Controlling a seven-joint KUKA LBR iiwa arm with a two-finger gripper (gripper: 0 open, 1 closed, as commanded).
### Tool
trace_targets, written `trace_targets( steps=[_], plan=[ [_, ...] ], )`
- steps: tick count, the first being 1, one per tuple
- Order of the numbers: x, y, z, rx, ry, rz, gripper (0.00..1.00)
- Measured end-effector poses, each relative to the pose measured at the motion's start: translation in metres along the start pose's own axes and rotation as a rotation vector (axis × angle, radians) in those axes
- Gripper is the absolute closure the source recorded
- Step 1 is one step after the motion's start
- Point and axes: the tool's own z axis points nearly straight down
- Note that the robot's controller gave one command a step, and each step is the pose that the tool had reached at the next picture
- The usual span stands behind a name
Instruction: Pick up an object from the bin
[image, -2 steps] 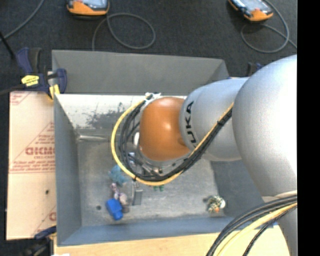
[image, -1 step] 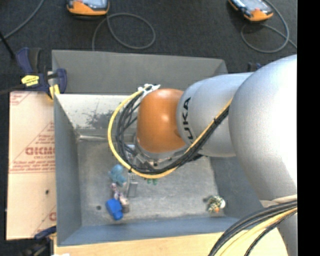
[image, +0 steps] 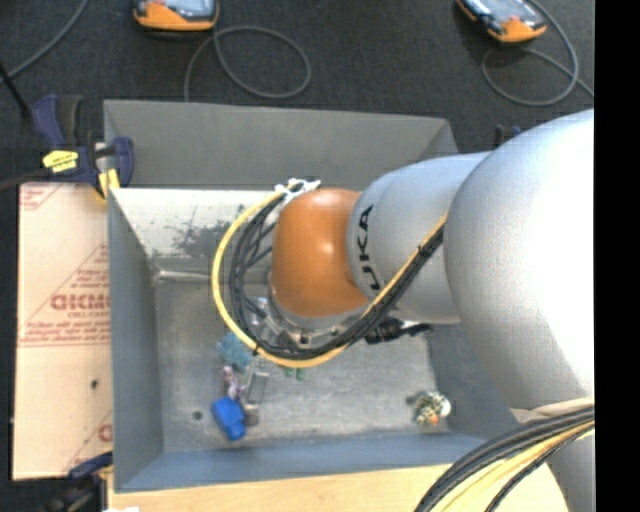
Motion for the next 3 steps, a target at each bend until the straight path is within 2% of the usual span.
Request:
trace_targets(
  steps=[1, 3],
  plan=[
    [0.003, 0.005, 0.01, 0.001, -0.002, -0.159, 0.0],
    [0.023, 0.015, 0.017, 0.0, 0.0, 0.044, 0.0]
  ],
)
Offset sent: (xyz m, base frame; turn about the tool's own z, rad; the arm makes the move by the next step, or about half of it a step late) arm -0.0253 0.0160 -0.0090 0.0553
